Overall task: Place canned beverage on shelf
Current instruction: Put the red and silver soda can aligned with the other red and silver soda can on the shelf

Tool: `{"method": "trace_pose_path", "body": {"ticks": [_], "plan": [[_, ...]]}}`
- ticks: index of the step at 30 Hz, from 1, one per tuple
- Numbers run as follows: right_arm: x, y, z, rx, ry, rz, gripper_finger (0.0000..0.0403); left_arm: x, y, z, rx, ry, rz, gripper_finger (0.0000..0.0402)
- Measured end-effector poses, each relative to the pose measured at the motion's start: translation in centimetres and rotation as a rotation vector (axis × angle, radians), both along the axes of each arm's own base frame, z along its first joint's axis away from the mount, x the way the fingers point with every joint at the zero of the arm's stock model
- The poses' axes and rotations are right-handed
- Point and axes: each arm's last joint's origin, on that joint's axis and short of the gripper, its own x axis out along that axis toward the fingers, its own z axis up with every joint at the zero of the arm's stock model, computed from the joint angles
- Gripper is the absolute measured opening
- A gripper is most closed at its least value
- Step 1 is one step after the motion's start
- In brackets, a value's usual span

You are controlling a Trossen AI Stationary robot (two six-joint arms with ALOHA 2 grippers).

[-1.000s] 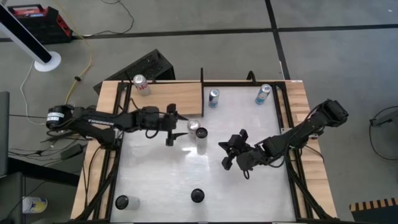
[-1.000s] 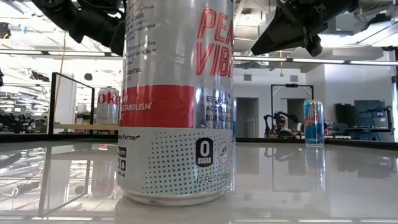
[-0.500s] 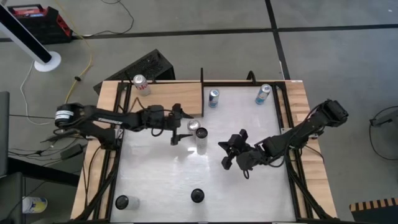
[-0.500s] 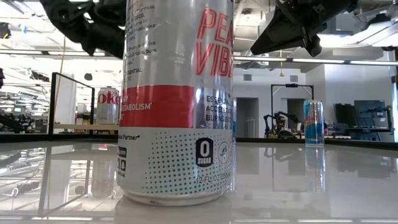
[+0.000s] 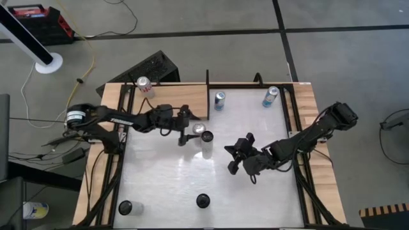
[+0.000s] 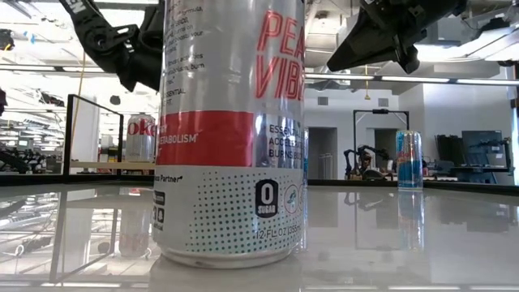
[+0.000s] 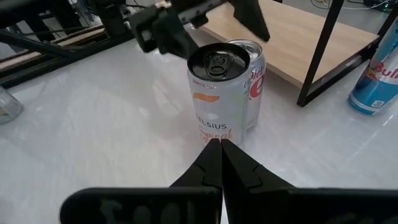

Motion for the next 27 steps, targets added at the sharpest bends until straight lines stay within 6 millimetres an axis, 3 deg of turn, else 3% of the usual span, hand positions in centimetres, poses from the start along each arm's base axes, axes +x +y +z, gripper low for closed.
{"method": "trace_pose_path", "body": {"ticks": [6, 14, 22, 27], "plan": [[0.0, 0.0, 0.0, 0.005, -0.002, -0.001, 0.0021, 0.4, 0.1, -1.3, -0.038, 0.028, -0.037, 0.0371], [0.0, 0.0, 0.0, 0.004, -0.001, -0.001, 0.0021, 0.4, 0.1, -1.2, -0.04, 0.029, -0.037, 0.0365], [0.0, 0.0, 0.0, 0.004, -0.001, -0.001, 0.0021, 0.4, 0.2, -1.2, -0.045, 0.03, -0.004, 0.0276], [0.0, 0.0, 0.0, 0.004, 0.0, -0.001, 0.0021, 0.1, 0.4, -0.9, -0.065, 0.03, 0.01, 0.0272]]}}
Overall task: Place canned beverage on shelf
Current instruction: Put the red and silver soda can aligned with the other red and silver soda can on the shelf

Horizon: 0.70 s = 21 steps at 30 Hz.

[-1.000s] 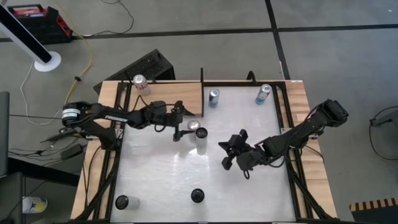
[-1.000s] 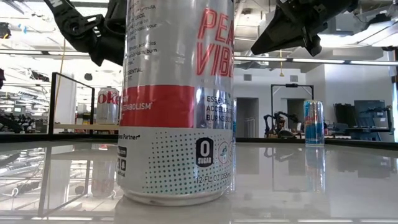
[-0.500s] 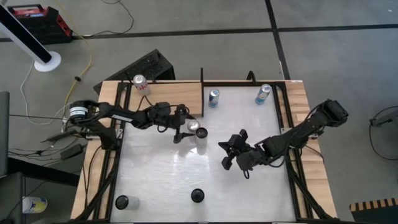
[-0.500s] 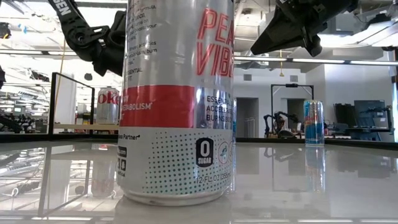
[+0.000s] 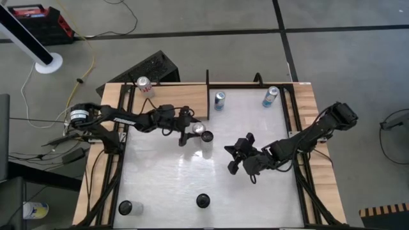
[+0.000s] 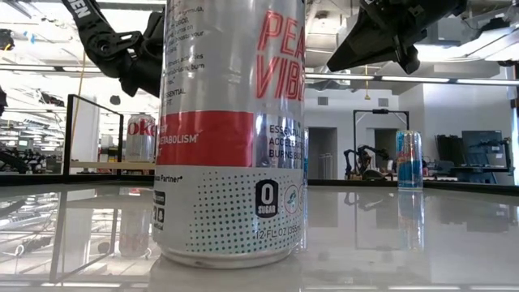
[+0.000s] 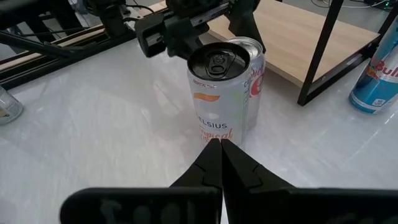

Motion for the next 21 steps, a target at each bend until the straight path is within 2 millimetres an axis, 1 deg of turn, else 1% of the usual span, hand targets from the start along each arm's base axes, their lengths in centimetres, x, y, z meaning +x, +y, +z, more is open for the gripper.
{"method": "trace_pose_path", "body": {"ticks": [3, 8, 11, 14, 17, 21], "plan": [[0.0, 0.0, 0.0, 0.0, 0.0, 0.0, 0.0021, -0.8, 0.1, 0.9, -0.008, 0.01, 0.017, 0.0272], [0.0, 0.0, 0.0, 0.001, 0.0, 0.0, 0.0021, -3.1, -0.1, 4.1, 0.055, 0.011, 0.069, 0.0272], [0.0, 0.0, 0.0, 0.003, -0.001, 0.0, 0.0021, -4.9, -0.3, 5.4, 0.113, 0.053, 0.148, 0.0272], [0.0, 0.0, 0.0, 0.004, -0.003, 0.0, 0.0021, -6.4, -0.2, 6.8, 0.178, 0.06, 0.267, 0.0272], [0.0, 0.0, 0.0, 0.008, -0.006, -0.003, 0.0021, -7.6, 0.5, 7.2, 0.195, 0.091, 0.37, 0.0272], [0.0, 0.0, 0.0, 0.008, -0.007, -0.003, 0.0021, -8.7, 1.8, 6.9, 0.189, 0.153, 0.473, 0.0272]]}}
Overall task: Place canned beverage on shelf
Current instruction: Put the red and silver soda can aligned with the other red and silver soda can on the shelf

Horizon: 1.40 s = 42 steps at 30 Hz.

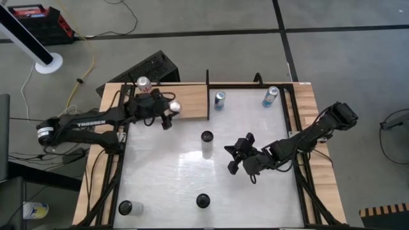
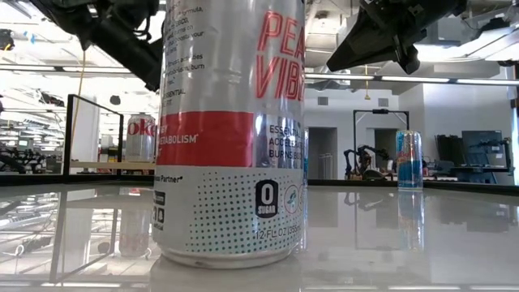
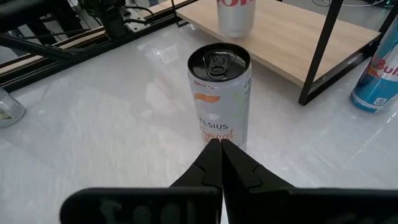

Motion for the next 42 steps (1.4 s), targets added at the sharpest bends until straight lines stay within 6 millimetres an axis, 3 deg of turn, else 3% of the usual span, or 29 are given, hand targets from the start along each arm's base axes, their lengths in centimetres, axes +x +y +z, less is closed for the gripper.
{"method": "trace_pose_path", "body": {"ticks": [7, 15, 22, 26, 31, 38, 42], "plan": [[0.0, 0.0, 0.0, -0.002, 0.003, 0.0, 0.0021, -1.6, 2.0, -1.4, -0.036, -0.054, 0.06, 0.0272], [0.0, 0.0, 0.0, -0.003, 0.005, 0.0, 0.0021, -2.3, 2.6, -1.9, -0.074, -0.087, 0.076, 0.0276], [0.0, 0.0, 0.0, -0.001, 0.003, 0.0, 0.0021, -2.4, 2.6, -2.1, -0.08, -0.073, 0.082, 0.0371], [0.0, 0.0, 0.0, 0.0, 0.002, -0.001, 0.0021, -2.4, 2.7, -2.1, -0.062, -0.068, 0.114, 0.0389], [0.0, 0.0, 0.0, 0.0, 0.003, -0.001, 0.0021, -2.9, 2.4, -1.1, -0.02, -0.1, 0.124, 0.039], [0.0, 0.0, 0.0, 0.0, 0.003, -0.001, 0.0021, -3.8, 1.7, 2.2, 0.026, -0.186, 0.118, 0.039], [0.0, -0.1, 0.0, -0.001, 0.003, -0.006, 0.0021, -3.2, 1.2, 2.5, 0.02, -0.196, 0.075, 0.0389]]}}
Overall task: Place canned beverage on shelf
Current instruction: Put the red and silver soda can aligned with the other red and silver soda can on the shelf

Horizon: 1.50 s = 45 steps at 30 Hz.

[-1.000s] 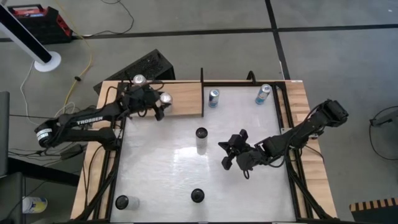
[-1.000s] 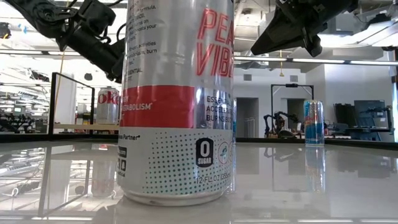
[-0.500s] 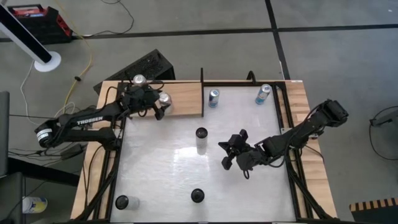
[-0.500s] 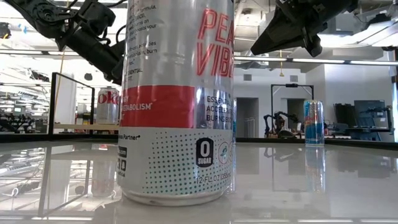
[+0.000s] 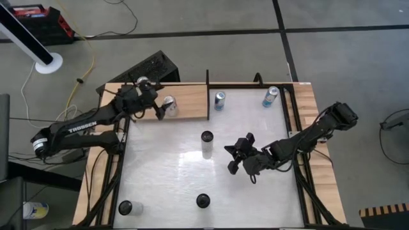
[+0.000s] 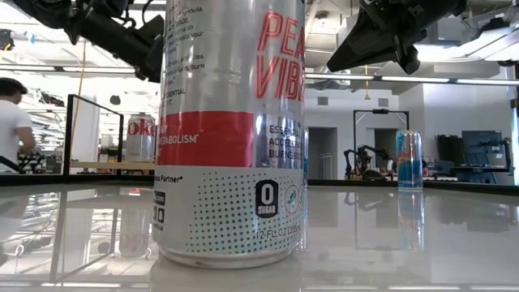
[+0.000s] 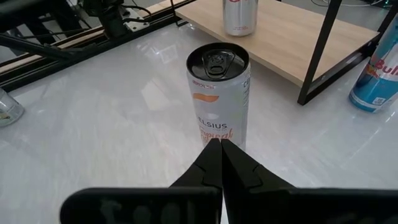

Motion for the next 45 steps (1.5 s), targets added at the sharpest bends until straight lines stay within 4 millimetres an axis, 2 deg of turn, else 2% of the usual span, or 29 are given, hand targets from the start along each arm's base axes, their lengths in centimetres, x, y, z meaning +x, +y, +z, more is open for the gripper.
{"method": "trace_pose_path", "body": {"ticks": [4, 9, 14, 18, 20, 26, 33, 38, 45], "plan": [[0.2, -0.5, 0.0, 0.0, -0.001, -0.018, 0.0021, 1.7, -0.2, -0.4, 0.024, 0.084, 0.008, 0.0368], [0.4, -1.0, 0.0, -0.001, 0.0, -0.035, 0.0021, 4.1, -0.6, 2.1, 0.054, 0.177, -0.009, 0.03], [0.5, -1.2, 0.0, -0.007, 0.003, -0.039, 0.0021, 6.5, 0.6, 4.6, -0.02, 0.387, -0.026, 0.018], [0.4, -1.1, 0.0, -0.008, 0.005, -0.035, 0.0021, 8.5, 2.2, 5.0, -0.062, 0.555, -0.053, 0.0051], [0.3, -0.9, 0.0, -0.022, 0.012, -0.019, 0.0021, 9.3, 2.9, 5.1, -0.087, 0.61, -0.077, 0.0015], [0.1, -0.4, 0.0, -0.085, 0.046, 0.035, 0.0021, 11.9, 4.7, 5.5, -0.149, 0.709, -0.15, 0.0002], [0.2, -0.5, 0.0, -0.14, 0.076, 0.059, 0.0021, 13.7, 5.9, 2.9, -0.24, 0.9, -0.137, 0.0], [0.1, -0.5, -0.1, -0.154, 0.09, 0.065, 0.0021, 13.7, 5.9, 2.5, -0.251, 0.939, -0.13, 0.0], [0.1, -0.5, -0.1, -0.162, 0.099, 0.068, 0.0021, 12.6, 5.2, 2.4, -0.285, 1.061, -0.118, 0.0]]}}
